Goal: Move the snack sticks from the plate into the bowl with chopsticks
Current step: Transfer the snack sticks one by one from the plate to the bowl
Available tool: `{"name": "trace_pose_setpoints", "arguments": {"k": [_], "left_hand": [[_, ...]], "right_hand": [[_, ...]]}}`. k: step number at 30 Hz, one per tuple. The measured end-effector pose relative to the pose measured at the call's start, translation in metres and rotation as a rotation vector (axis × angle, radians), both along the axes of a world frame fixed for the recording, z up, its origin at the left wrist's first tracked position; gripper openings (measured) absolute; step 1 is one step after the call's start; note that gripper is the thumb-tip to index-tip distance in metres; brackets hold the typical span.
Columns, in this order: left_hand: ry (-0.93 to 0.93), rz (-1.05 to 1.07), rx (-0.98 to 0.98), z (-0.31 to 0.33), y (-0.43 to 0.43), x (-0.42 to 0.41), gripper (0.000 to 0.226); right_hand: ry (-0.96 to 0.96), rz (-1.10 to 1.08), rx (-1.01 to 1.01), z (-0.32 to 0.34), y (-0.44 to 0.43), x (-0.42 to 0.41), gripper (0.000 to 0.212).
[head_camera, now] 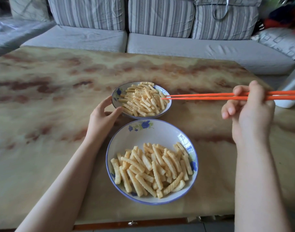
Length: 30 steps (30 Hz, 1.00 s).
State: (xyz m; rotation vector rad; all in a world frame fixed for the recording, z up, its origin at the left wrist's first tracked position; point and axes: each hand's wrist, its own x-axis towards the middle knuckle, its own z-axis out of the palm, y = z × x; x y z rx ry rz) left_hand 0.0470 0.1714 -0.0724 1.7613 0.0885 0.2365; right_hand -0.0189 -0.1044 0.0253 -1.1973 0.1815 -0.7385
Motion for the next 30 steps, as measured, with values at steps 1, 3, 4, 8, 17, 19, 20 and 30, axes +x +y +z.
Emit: {"name": "trace_pose_setpoints", "arguments": {"k": [1,3,4,8,17,19,20,30], "left_hand": [[0.000,0.001,0.002,0.000,0.000,0.000,0.045],[-0.003,0.002,0.010,0.000,0.000,0.001,0.045],[-0.005,0.001,0.015,-0.001,0.000,0.001,0.045],[0.002,0.001,0.019,0.000,0.001,0.000,0.046],[-0.002,-0.003,0.022,0.001,0.000,-0.001,0.046],[0.000,-0.002,0.021,0.001,0.000,0.000,0.046],[0.002,-0.002,0.018,0.000,0.001,0.000,0.046],[-0.025,-0.011,0.037,-0.002,0.002,0.002,0.046]], "right_hand": [[0.002,-0.040,0.005,-0.003,0.003,0.003,0.036],[0.029,-0.094,-0.022,-0.009,0.010,0.008,0.040],[0.048,-0.105,-0.043,-0.012,0.013,0.011,0.042],[0.119,-0.061,-0.128,-0.022,0.023,0.019,0.045],[0.070,0.036,-0.141,-0.008,0.012,0.007,0.044],[0.051,0.115,-0.114,-0.002,0.008,0.002,0.052],[0.051,0.167,-0.110,0.001,0.006,-0.001,0.057],[0.212,0.384,-0.319,0.008,-0.023,-0.021,0.044]]}}
